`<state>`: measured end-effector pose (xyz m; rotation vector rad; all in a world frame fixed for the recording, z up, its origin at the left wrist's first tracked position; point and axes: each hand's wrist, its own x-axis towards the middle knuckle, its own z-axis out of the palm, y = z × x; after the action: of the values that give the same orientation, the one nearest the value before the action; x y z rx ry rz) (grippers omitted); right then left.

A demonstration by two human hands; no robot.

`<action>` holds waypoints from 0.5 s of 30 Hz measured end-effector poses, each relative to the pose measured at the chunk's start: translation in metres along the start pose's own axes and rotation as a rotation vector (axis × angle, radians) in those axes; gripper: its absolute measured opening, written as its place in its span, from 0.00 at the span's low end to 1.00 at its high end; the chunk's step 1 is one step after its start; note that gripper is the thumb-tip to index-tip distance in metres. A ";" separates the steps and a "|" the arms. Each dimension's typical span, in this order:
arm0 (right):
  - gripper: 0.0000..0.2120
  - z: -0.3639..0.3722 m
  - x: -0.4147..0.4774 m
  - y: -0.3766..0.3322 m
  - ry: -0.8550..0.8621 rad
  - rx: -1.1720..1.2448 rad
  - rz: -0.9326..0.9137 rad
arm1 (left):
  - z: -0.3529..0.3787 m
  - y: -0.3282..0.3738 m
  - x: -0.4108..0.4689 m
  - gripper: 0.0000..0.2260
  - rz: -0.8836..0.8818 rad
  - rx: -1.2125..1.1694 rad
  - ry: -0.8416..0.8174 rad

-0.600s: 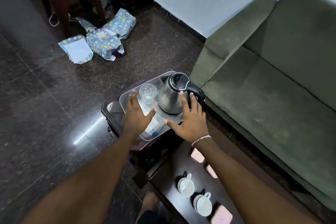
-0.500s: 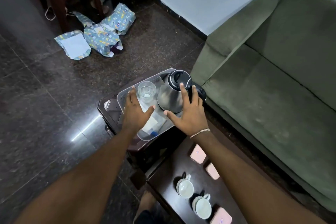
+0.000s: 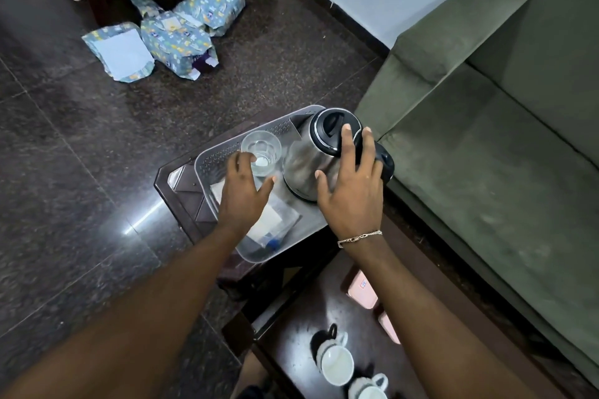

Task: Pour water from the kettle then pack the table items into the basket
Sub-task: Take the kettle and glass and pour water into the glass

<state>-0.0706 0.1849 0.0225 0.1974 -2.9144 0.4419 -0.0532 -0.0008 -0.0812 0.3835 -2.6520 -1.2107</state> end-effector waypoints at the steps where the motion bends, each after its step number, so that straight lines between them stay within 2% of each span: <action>1: 0.41 -0.002 -0.001 -0.001 0.007 0.003 0.001 | -0.001 0.000 0.000 0.20 0.004 -0.003 0.019; 6: 0.40 0.004 -0.003 0.004 0.038 0.037 0.000 | 0.009 -0.007 0.009 0.17 0.019 -0.027 0.081; 15: 0.39 0.013 -0.003 0.013 0.144 0.081 -0.013 | 0.021 -0.015 0.029 0.22 -0.009 -0.079 0.131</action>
<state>-0.0722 0.1931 0.0060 0.1872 -2.7555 0.5489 -0.0838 -0.0046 -0.1039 0.4459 -2.4868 -1.2439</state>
